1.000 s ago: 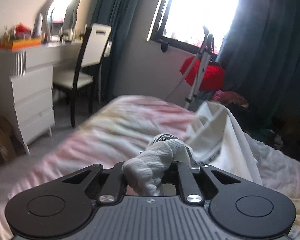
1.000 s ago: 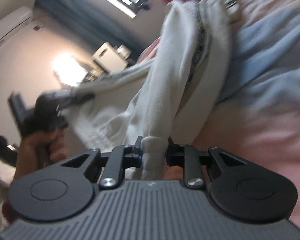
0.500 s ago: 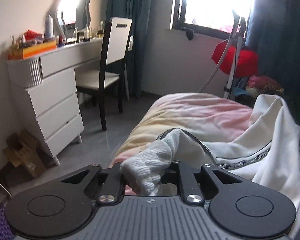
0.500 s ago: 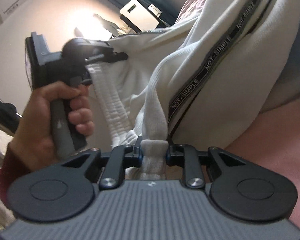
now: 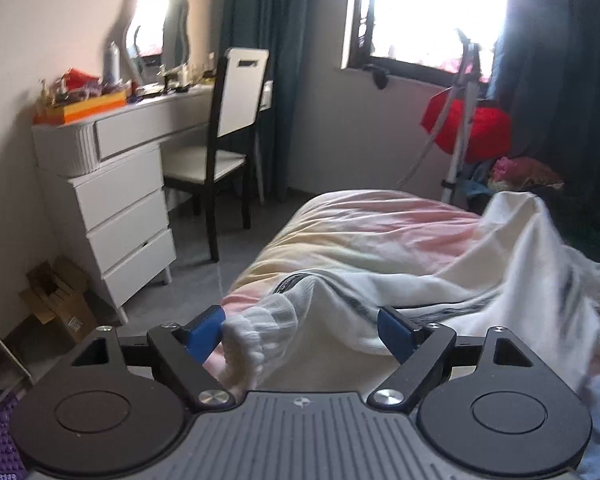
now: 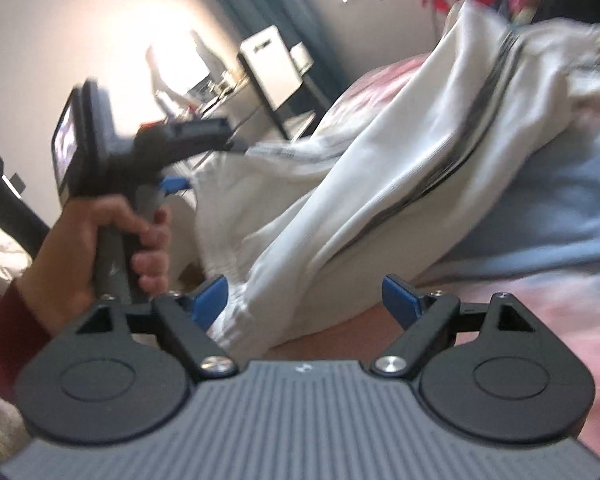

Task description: Fold clothes

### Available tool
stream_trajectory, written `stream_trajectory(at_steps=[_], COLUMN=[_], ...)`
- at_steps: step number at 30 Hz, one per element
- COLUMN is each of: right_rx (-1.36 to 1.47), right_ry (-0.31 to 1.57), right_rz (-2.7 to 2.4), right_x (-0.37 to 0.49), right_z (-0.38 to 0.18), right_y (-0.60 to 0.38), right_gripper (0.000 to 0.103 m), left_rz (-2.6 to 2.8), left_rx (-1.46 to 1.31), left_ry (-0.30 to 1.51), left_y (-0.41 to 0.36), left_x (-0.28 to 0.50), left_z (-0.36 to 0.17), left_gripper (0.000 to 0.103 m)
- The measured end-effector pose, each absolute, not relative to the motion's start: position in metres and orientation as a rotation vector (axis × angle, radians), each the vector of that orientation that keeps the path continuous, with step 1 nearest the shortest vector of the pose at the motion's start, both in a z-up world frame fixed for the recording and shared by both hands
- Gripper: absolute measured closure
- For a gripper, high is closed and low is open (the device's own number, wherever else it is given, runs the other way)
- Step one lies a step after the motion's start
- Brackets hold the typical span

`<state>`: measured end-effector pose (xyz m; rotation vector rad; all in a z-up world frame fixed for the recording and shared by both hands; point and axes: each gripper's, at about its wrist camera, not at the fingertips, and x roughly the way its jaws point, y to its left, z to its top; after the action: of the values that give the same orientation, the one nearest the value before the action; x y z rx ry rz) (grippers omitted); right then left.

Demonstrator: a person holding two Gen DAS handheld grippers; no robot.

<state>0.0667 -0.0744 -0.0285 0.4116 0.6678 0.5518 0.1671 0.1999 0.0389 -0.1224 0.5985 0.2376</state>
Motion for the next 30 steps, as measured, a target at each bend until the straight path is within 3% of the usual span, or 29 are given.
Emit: stream_trajectory(at_steps=[7,12,23,28,29,30], right_rx=[0.332,0.308,0.432,0.472,0.486,0.495], right_ry=[0.557,0.535,0.510,0.557,0.571,0.583], right_rz=[0.378,0.250,0.198,0.174,0.171,0.163], right_x=[0.031,0.025,0.077,0.102,0.108,0.113], right_z=[0.008,-0.003,-0.046,-0.076,-0.083,-0.088], right_y=[-0.166,-0.216,-0.281,-0.296,-0.299,-0.302], right_gripper=[0.017,0.017,0.017,0.017,0.017,0.017], left_rz=[0.087,-0.069,-0.158,-0.193,-0.195,-0.186], left_rx=[-0.139,-0.139,0.026,0.032,0.039,0.052], left_ry=[0.546,0.501,0.472,0.500,0.515,0.528], left_y=[0.124,0.062,-0.034,-0.070,-0.076,-0.082], left_x=[0.163,0.193,0.354,0.427,0.435,0.442], left_z=[0.050,0.039,-0.006,-0.024,-0.028,-0.032], left_gripper=[0.014,0.014,0.016,0.034,0.042,0.063])
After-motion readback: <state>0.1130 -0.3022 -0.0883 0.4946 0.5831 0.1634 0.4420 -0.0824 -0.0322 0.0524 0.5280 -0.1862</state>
